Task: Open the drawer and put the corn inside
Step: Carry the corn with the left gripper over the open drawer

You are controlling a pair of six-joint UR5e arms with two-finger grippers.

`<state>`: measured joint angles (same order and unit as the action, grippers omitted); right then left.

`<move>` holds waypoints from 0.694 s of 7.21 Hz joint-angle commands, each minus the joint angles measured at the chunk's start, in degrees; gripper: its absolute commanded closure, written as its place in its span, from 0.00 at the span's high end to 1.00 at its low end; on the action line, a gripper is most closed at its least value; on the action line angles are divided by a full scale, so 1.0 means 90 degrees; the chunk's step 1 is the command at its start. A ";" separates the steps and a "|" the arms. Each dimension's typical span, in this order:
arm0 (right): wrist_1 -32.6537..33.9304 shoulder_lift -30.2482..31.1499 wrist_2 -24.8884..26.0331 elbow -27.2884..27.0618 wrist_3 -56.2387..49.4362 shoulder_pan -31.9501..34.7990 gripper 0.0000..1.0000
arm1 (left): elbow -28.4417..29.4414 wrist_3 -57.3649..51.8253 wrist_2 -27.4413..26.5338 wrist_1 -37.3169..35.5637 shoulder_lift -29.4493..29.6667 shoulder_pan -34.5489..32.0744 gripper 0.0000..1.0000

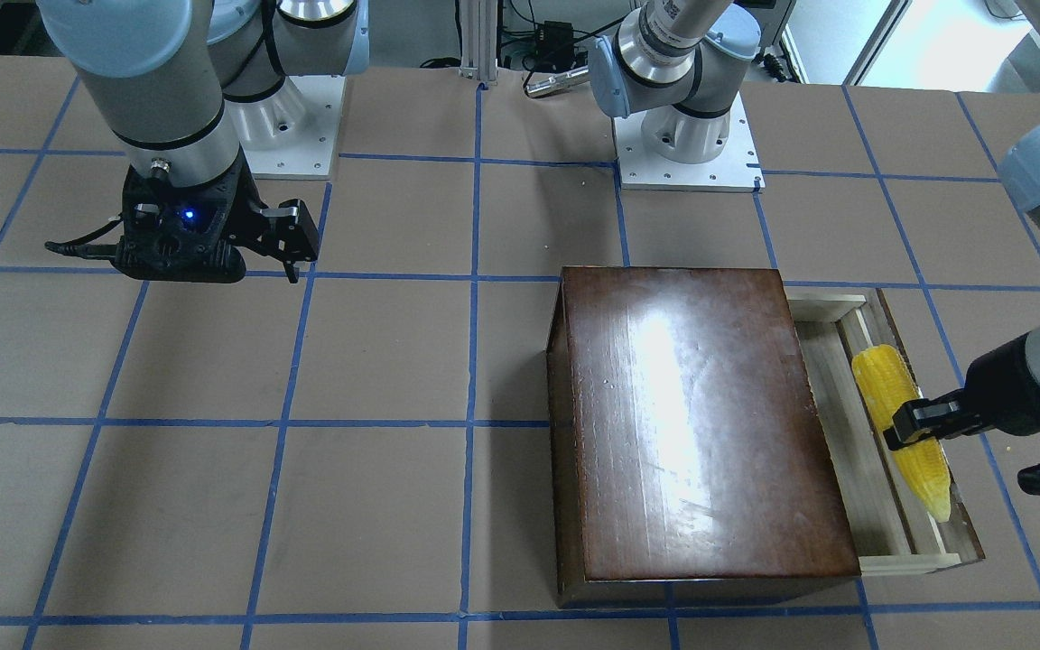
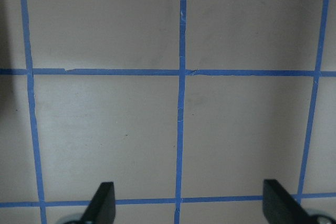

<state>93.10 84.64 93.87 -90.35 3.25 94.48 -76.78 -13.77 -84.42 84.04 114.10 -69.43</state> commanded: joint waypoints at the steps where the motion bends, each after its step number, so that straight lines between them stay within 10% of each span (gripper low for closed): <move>1: -0.0003 0.0000 0.0000 0.0000 0.0000 0.0000 1.00 | -0.0004 -0.0081 0.0024 -0.0012 0.0183 -0.0020 0.09; 5: -0.0003 0.0000 0.0000 0.0000 0.0000 0.0000 1.00 | -0.0121 -0.0139 0.0074 -0.0051 0.0320 -0.0245 0.21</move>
<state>93.08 84.64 93.87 -90.35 3.25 94.48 -77.68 -14.59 -83.68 83.73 116.69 -71.32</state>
